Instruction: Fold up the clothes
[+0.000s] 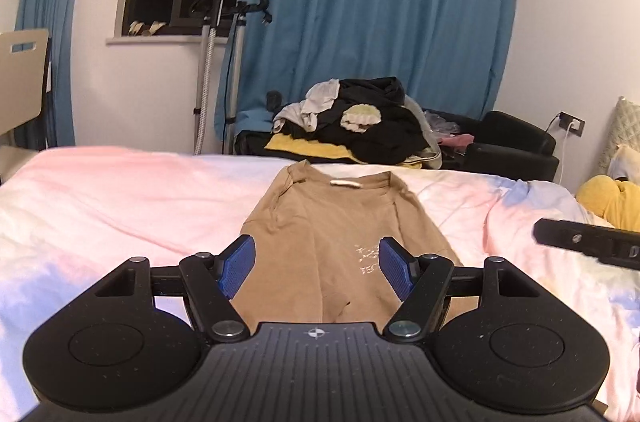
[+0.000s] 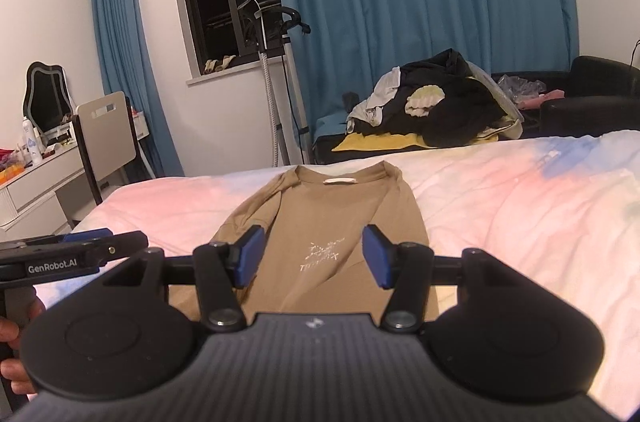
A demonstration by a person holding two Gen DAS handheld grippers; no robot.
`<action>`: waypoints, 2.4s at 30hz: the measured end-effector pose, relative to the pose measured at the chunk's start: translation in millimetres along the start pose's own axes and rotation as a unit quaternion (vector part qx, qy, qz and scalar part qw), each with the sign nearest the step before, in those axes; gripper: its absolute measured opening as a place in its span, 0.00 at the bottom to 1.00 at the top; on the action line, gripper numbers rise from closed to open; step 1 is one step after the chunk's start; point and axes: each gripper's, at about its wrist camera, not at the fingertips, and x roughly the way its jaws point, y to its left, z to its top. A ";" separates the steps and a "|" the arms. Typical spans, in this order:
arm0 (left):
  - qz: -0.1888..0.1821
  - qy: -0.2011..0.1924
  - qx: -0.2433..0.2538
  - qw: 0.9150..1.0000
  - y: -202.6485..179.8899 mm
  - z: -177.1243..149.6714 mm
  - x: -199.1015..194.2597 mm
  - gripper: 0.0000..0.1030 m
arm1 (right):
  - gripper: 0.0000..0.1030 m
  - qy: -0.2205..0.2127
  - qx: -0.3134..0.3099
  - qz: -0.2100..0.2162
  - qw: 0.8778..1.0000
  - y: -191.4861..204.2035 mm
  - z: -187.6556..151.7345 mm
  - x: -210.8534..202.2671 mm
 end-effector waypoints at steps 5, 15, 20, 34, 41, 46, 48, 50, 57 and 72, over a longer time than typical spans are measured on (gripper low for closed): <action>-0.008 0.028 -0.052 0.998 24.9 -6.5 15.5 0.67 | 0.63 -0.004 0.017 -0.009 1.000 -5.5 -2.2 5.1; -0.005 0.086 -0.204 0.975 76.8 -23.1 53.0 0.64 | 0.71 0.041 0.080 0.000 0.996 -23.0 -14.3 38.2; 0.010 0.094 -0.151 0.984 65.7 -25.2 48.6 0.64 | 0.72 0.066 0.097 0.011 0.993 -28.9 -21.0 58.4; 0.026 0.132 0.055 0.989 7.1 -46.0 75.1 0.08 | 0.73 0.088 0.117 0.016 0.989 -35.2 -25.9 71.5; 0.003 0.052 -0.079 0.995 46.4 -10.4 44.6 0.03 | 0.73 0.088 0.113 0.009 0.990 -35.8 -27.4 69.9; 0.031 0.008 -0.155 0.987 86.8 41.5 48.0 0.03 | 0.73 0.084 0.120 0.002 0.989 -39.0 -27.4 65.9; 0.054 0.000 -0.162 0.985 103.1 65.4 59.7 0.03 | 0.73 0.083 0.122 0.005 0.989 -39.3 -27.3 65.4; 0.086 -0.003 -0.151 0.985 118.8 89.4 73.6 0.03 | 0.73 0.081 0.121 0.005 0.989 -39.8 -26.8 65.3; 0.196 0.002 -0.136 0.971 185.2 151.7 129.7 0.03 | 0.73 0.084 0.136 -0.004 0.987 -50.0 -27.9 78.5; 0.241 0.059 -0.111 0.962 237.9 80.6 217.7 0.06 | 0.73 0.090 0.074 -0.059 0.991 -78.3 -39.7 128.0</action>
